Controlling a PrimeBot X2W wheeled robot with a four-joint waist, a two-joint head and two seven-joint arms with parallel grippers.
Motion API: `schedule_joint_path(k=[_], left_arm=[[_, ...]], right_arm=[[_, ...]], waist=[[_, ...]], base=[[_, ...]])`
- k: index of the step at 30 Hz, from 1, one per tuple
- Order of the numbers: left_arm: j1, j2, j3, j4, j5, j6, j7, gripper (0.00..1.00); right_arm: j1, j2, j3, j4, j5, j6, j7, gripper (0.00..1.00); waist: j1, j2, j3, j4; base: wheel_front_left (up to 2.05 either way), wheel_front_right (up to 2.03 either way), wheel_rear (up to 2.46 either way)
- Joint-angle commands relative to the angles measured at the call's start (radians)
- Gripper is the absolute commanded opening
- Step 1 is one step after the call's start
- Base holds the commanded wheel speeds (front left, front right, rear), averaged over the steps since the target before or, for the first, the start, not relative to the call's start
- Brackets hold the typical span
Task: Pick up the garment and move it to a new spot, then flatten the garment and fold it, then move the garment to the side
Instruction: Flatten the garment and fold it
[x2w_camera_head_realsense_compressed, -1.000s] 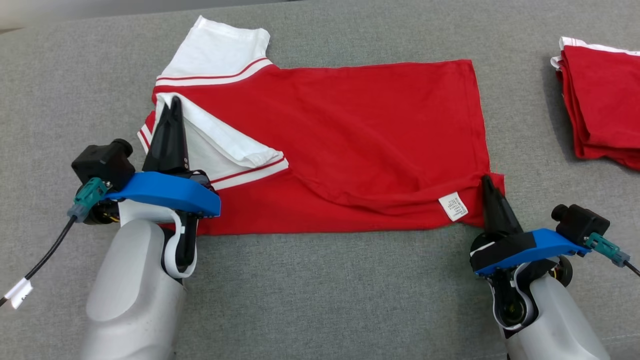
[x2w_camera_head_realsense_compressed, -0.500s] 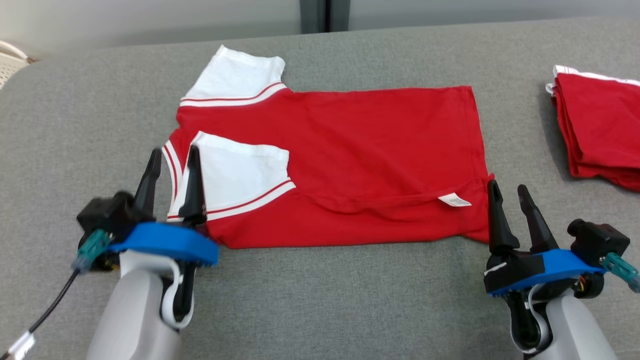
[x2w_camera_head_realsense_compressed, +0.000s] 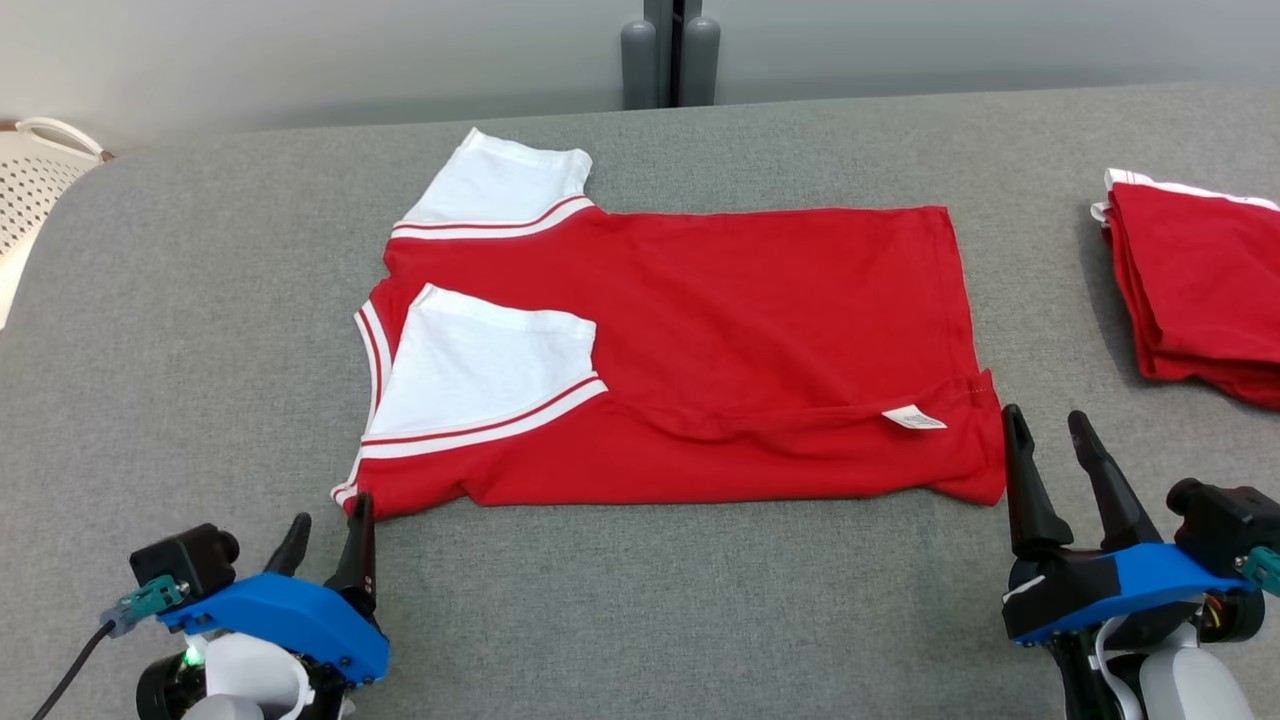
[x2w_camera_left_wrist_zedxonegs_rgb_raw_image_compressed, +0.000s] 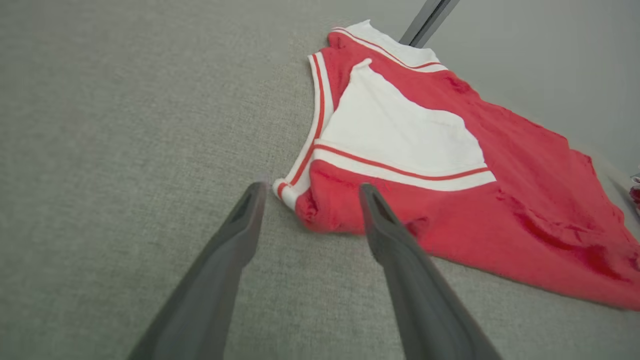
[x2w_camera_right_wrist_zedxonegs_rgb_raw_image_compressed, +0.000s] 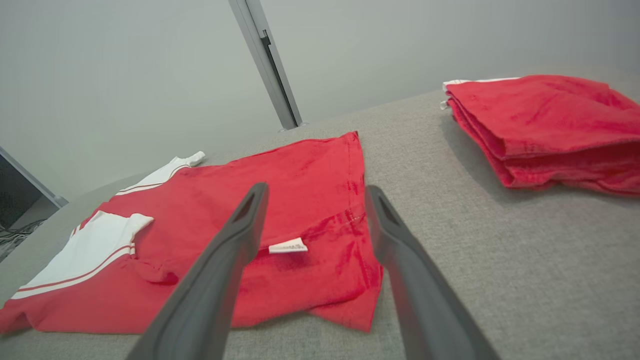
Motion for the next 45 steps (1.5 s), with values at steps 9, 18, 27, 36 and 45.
schedule_joint_path(k=[9, 18, 27, 36, 45], left_arm=[[-0.030, -0.010, 0.031, 0.012, -0.068, 0.041, 0.083, 1.00], [-0.062, 0.003, 0.032, 0.042, -0.076, 0.021, 0.058, 0.00], [-0.068, 0.017, 0.027, 0.012, -0.067, 0.009, 0.030, 0.00], [-0.075, 0.030, 0.035, -0.018, -0.077, 0.017, 0.028, 0.00], [-0.070, 0.052, 0.041, -0.031, -0.080, 0.020, 0.035, 0.00]], right_arm=[[0.008, -0.001, 0.003, -0.033, -0.030, 0.001, 0.038, 1.00], [-0.012, -0.001, 0.014, 0.049, -0.036, 0.001, 0.122, 1.00], [-0.093, -0.001, 0.009, 0.229, -0.050, 0.001, 0.149, 1.00], [-0.166, -0.001, 0.031, 0.382, -0.040, 0.001, 0.148, 0.40], [-0.187, -0.002, 0.038, 0.384, -0.051, 0.001, 0.148, 0.00]], waist=[[0.0002, 0.0002, 0.034, -0.030], [0.0002, 0.0002, 0.052, -0.050], [0.0002, 0.0002, 0.052, -0.023], [0.0002, 0.0002, 0.042, -0.011], [0.0002, 0.0002, 0.018, -0.019]], base=[[0.00, 0.00, 0.00], [0.00, 0.00, 0.00], [0.00, 0.00, 0.00], [0.00, 0.00, 0.00], [0.00, 0.00, 0.00]])
